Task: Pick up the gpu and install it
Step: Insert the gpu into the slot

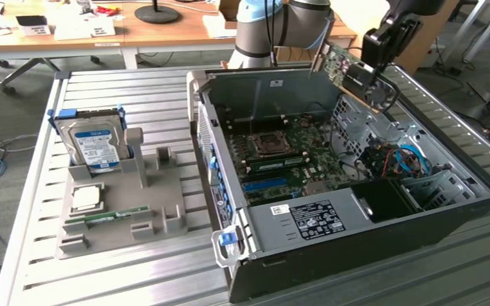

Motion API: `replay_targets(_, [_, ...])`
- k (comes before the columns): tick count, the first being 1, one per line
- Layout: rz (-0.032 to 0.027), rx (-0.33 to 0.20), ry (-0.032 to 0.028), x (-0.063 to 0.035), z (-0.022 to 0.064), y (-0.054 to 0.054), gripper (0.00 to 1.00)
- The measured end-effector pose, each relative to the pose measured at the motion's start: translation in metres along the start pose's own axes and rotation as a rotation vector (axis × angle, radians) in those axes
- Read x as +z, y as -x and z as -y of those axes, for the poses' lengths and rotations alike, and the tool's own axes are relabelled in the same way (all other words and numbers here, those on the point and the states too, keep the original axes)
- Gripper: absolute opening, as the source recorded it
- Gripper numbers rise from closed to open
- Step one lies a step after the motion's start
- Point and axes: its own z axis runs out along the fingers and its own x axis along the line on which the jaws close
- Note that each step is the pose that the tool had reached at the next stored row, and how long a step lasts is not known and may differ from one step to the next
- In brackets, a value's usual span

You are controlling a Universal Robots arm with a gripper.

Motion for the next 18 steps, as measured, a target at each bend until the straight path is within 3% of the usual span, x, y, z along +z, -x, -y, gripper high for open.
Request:
replay_targets(13, [-0.0101, -0.197, 0.0045, 0.0001, 0.0000, 0.0000, 0.27])
replay_targets(18, [-0.0125, -0.244, 0.0056, 0.0002, 0.0000, 0.0000, 0.27])
